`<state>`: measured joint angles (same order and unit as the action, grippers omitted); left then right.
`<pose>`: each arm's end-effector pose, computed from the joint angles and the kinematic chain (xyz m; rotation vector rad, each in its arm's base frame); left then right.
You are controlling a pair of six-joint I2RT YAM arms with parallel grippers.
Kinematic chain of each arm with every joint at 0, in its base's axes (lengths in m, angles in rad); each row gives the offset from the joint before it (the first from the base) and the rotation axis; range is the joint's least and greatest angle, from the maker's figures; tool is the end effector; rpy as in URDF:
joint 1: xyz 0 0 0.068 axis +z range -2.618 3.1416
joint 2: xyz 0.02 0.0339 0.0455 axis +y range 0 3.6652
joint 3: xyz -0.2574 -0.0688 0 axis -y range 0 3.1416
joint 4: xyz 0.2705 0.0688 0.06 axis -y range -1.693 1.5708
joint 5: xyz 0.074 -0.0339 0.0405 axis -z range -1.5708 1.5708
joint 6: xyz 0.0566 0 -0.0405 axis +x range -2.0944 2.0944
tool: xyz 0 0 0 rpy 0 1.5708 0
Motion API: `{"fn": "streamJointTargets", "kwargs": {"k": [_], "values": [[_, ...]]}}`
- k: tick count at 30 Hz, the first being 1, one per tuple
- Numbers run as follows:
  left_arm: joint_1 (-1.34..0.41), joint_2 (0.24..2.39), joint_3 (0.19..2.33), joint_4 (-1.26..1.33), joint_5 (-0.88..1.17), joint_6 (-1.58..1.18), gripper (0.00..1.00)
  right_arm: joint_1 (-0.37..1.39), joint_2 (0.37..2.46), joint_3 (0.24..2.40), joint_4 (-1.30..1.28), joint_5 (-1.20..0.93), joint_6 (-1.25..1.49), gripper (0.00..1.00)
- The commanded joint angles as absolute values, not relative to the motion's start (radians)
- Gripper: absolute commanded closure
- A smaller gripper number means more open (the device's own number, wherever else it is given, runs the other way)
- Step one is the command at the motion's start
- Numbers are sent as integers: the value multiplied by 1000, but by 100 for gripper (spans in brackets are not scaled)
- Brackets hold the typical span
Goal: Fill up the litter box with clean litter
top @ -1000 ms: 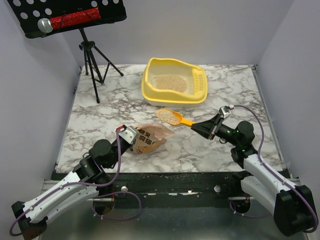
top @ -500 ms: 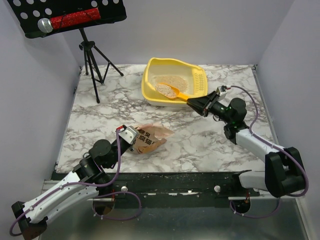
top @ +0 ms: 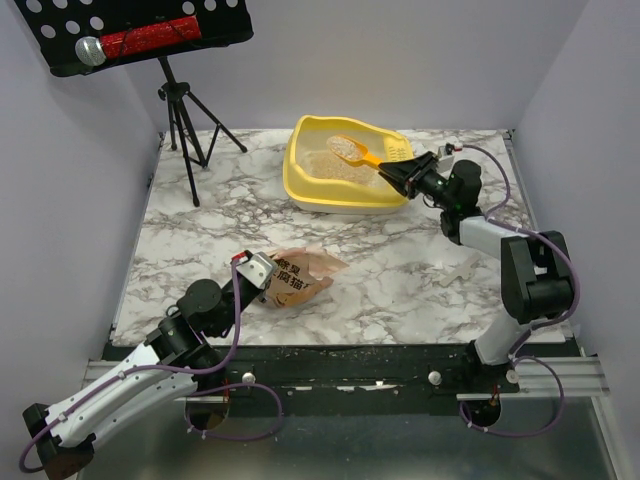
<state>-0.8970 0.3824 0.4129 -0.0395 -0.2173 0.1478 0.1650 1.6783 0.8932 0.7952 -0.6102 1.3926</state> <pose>0.1212 -0.1323 0.2766 0.6426 1.4596 -0.4140 0.3910 0.0980 0.2219 0.5534 1.7529 1.6356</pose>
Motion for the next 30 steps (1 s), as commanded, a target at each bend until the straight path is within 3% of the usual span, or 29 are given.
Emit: {"fn": "streamJointTargets", "kwargs": {"k": [1,15,30], "values": [[-904,370,431,86,-186,135,100,132,1741,969,704,-595,1258,99],[-904,394,437,83,-183,127,100,133,1784,1402,-187,-356,583,99],[-904,377,445,66,-199,114,100,350,1844,1833,-701,53,189,99]]}}
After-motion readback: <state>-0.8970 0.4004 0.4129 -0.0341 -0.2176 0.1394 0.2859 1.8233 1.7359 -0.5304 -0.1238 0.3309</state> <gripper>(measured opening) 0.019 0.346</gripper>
